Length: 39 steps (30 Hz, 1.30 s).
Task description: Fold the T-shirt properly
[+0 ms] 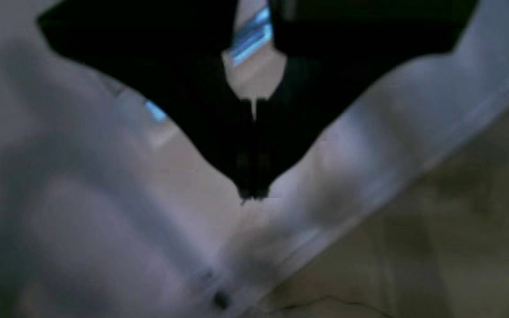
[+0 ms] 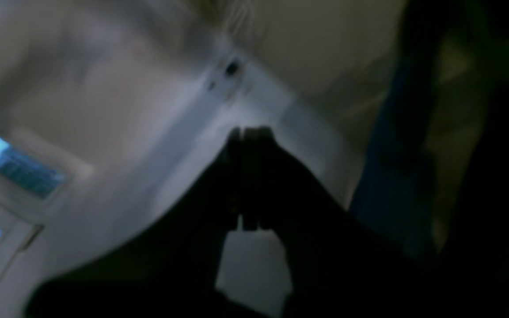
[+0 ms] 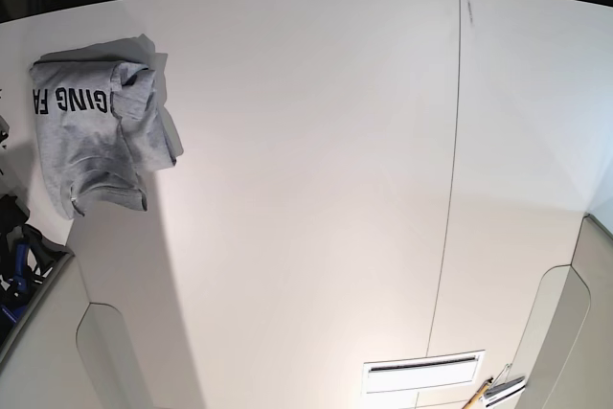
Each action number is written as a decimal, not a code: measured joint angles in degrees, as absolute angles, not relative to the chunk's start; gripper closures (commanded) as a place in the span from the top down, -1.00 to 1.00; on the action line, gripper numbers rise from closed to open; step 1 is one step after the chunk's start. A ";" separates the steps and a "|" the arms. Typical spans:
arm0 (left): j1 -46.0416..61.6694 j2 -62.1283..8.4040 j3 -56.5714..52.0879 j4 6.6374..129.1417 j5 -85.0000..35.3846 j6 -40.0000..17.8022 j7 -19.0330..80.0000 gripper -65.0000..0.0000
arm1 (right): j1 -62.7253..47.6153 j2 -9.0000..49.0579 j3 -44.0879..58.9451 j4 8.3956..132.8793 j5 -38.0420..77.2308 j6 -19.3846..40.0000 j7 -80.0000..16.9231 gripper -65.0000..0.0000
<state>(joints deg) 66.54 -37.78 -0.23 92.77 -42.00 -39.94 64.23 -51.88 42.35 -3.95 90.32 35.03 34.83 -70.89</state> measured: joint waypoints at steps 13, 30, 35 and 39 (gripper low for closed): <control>37.74 -29.82 19.00 47.18 -13.06 -39.70 35.38 -1.00 | -25.98 33.08 -39.29 42.19 12.10 34.28 -39.79 -1.00; 11.00 -16.60 21.41 30.24 -1.23 -25.39 11.92 -1.00 | -11.62 29.71 -46.83 37.08 21.96 6.22 -14.31 -1.00; 10.20 -13.08 21.41 30.17 -5.72 -16.67 11.75 -1.00 | -9.93 25.61 -35.42 34.61 30.35 6.00 -14.41 -1.00; 10.24 -11.73 21.41 30.11 -8.47 -15.44 11.09 -1.00 | -9.80 20.34 -27.62 33.65 32.67 6.26 -14.79 -1.00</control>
<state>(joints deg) 10.24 -11.73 21.41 30.11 -8.47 -15.44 11.09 -9.80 20.34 -27.62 33.65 32.67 6.26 -14.79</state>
